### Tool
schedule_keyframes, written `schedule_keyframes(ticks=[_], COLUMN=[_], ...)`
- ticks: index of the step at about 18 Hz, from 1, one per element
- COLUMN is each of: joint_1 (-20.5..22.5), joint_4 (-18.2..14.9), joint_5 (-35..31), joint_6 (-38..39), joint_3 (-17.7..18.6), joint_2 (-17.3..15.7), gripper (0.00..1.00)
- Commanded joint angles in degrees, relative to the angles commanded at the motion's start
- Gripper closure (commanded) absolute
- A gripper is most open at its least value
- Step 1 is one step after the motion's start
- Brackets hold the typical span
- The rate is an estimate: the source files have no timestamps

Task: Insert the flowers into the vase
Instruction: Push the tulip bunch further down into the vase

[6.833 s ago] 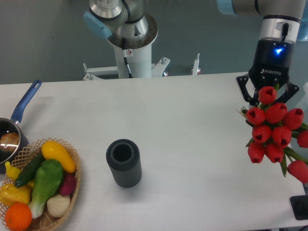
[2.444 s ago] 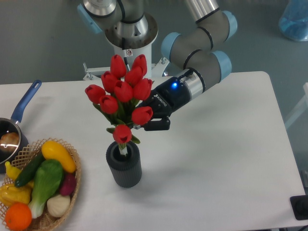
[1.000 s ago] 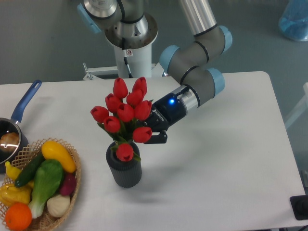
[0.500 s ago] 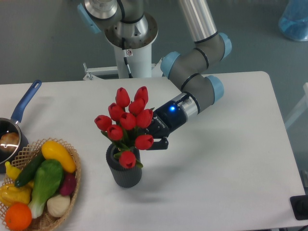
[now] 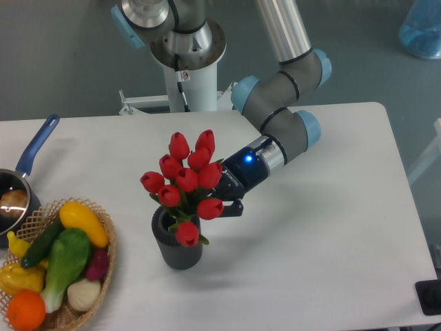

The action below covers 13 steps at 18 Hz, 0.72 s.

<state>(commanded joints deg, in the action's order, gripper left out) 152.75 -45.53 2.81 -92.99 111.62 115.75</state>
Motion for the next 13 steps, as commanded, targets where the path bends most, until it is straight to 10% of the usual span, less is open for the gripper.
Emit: schedule_keyframes(ticks=[13], joint_1=[-0.35], joint_4=[0.35], joint_5=[-3.78], joint_6=[0.00], joint_3=[0.44], joint_2=[0.35], gripper=[0.79])
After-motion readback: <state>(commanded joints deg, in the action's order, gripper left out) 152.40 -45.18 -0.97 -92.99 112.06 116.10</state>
